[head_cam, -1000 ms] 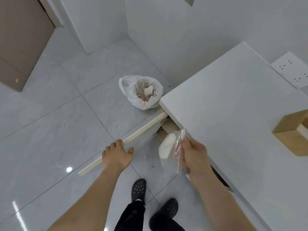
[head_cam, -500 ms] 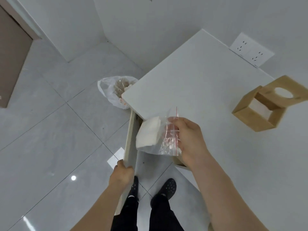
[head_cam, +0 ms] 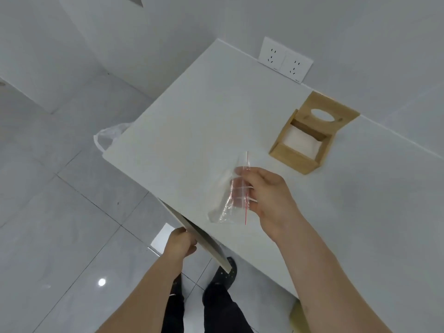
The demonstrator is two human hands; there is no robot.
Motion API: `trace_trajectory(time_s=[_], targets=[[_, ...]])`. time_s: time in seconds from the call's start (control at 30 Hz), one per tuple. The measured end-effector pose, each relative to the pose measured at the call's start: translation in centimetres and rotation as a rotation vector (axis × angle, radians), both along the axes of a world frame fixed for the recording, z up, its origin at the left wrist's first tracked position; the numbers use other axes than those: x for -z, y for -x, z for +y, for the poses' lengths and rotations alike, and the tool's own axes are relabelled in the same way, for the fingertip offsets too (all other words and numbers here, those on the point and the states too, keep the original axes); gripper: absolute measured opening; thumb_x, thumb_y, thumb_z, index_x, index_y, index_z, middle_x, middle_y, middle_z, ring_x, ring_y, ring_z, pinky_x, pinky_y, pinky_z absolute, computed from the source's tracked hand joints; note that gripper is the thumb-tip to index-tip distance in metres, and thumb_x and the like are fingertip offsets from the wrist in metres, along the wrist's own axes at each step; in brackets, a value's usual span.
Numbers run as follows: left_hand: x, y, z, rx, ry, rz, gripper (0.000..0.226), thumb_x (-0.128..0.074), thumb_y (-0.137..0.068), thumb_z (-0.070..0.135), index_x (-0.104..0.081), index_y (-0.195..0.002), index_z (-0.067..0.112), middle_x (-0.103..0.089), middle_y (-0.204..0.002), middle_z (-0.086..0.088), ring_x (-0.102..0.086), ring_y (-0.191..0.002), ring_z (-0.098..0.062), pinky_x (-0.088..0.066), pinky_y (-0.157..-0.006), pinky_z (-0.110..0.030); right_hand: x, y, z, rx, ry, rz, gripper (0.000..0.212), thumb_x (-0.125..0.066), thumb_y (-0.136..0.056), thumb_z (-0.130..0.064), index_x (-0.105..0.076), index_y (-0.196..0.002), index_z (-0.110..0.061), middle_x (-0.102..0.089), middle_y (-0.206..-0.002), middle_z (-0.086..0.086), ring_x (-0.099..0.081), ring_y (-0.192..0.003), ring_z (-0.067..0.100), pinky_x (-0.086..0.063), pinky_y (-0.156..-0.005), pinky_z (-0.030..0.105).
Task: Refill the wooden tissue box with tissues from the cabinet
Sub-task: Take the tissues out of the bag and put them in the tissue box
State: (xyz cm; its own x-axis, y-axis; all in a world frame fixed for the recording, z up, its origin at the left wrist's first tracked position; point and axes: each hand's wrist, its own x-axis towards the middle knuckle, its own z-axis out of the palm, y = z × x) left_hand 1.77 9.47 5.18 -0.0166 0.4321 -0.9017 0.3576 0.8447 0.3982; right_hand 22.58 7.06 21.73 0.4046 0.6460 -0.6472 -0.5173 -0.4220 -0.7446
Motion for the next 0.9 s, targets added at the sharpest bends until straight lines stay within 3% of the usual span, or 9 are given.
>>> trace_trajectory(time_s=[0.07,0.13,0.2,0.27,0.37,0.5,0.63,0.77,0.9], targets=[[-0.9,-0.3,-0.2,-0.005,0.0,-0.001,0.032,-0.049,-0.085,-0.011,-0.06,-0.094,0.018,-0.072,-0.099,-0.006,-0.072,-0.101,-0.028,-0.058,-0.096,-0.04,-0.2,-0.8,-0.6,-0.005,-0.006,0.037,0.014,-0.071,-0.092,-0.013,-0.077,-0.101,-0.005,-0.078,-0.081,0.01,-0.072,-0.069,0.022,-0.063,-0.069,0.037],[-1.8,-0.4,-0.2,0.024,-0.004,0.026,0.022,-0.049,-0.091,-0.003,-0.058,-0.085,0.016,-0.068,-0.096,-0.007,-0.069,-0.091,-0.028,-0.057,-0.08,-0.035,-0.4,-1.3,-1.0,-0.02,-0.009,0.055,0.014,-0.071,-0.093,-0.014,-0.077,-0.1,-0.004,-0.079,-0.084,0.014,-0.071,-0.072,0.024,-0.063,-0.064,0.033],[-3.4,-0.5,0.1,0.091,-0.06,0.117,0.013,-0.05,-0.089,0.005,-0.056,-0.079,0.009,-0.061,-0.088,-0.01,-0.057,-0.08,-0.027,-0.046,-0.068,-0.032,-0.8,-2.1,-1.4,-0.038,-0.021,0.061,0.013,-0.07,-0.094,-0.013,-0.077,-0.099,-0.003,-0.077,-0.086,0.02,-0.07,-0.074,0.026,-0.062,-0.063,0.031],[-5.8,-0.4,0.7,0.168,-0.221,0.27,0.011,-0.05,-0.084,0.016,-0.06,-0.085,0.009,-0.067,-0.085,-0.006,-0.061,-0.077,-0.027,-0.049,-0.075,-0.034,-1.3,-3.0,-1.7,-0.045,-0.038,0.057,0.014,-0.068,-0.094,-0.011,-0.077,-0.098,-0.001,-0.074,-0.083,0.017,-0.069,-0.075,0.026,-0.063,-0.065,0.032],[-10.5,-1.4,2.4,0.215,-0.567,0.445,0.008,-0.052,-0.09,0.023,-0.06,-0.093,0.025,-0.072,-0.086,0.002,-0.066,-0.08,-0.024,-0.055,-0.077,-0.041,-2.1,-3.9,-1.8,-0.041,-0.055,0.045,0.016,-0.066,-0.095,-0.009,-0.075,-0.096,0.004,-0.073,-0.079,0.013,-0.071,-0.069,0.023,-0.062,-0.064,0.031],[-17.2,-6.9,4.6,0.216,-0.824,0.111,0.011,-0.061,-0.091,0.024,-0.063,-0.091,0.035,-0.072,-0.085,0.016,-0.073,-0.081,-0.016,-0.058,-0.077,-0.043,-3.3,-4.6,-1.9,-0.019,-0.081,0.047,0.012,-0.07,-0.093,-0.009,-0.078,-0.095,0.0,-0.075,-0.079,0.011,-0.075,-0.071,0.024,-0.065,-0.067,0.036],[-21.6,-12.8,5.2,0.447,-0.879,-0.204,0.011,-0.067,-0.091,0.024,-0.068,-0.091,0.035,-0.074,-0.088,0.015,-0.073,-0.081,-0.012,-0.059,-0.077,-0.034,-4.4,-5.5,-2.2,0.051,-0.105,0.001,0.009,-0.074,-0.089,-0.009,-0.081,-0.084,-0.007,-0.077,-0.075,0.009,-0.074,-0.068,0.022,-0.064,-0.065,0.033],[-22.8,-16.6,4.7,0.7,-0.882,-0.305,0.009,-0.073,-0.087,0.03,-0.07,-0.094,0.035,-0.075,-0.09,0.019,-0.071,-0.082,-0.004,-0.054,-0.069,-0.015,-5.4,-6.7,-2.8,0.165,-0.105,-0.065,0.012,-0.075,-0.086,-0.008,-0.082,-0.076,-0.01,-0.079,-0.082,0.019,-0.075,-0.069,0.023,-0.065,-0.066,0.033],[-23.1,-18.2,5.3,0.784,-0.857,-0.379,0.015,-0.077,-0.085,0.028,-0.072,-0.097,0.037,-0.077,-0.091,0.017,-0.074,-0.081,-0.004,-0.055,-0.068,-0.014,-6.2,-7.6,-3.3,0.251,-0.099,-0.057,0.009,-0.078,-0.087,-0.015,-0.083,-0.083,-0.009,-0.08,-0.091,0.02,-0.078,-0.08,0.031,-0.066,-0.073,0.036]])
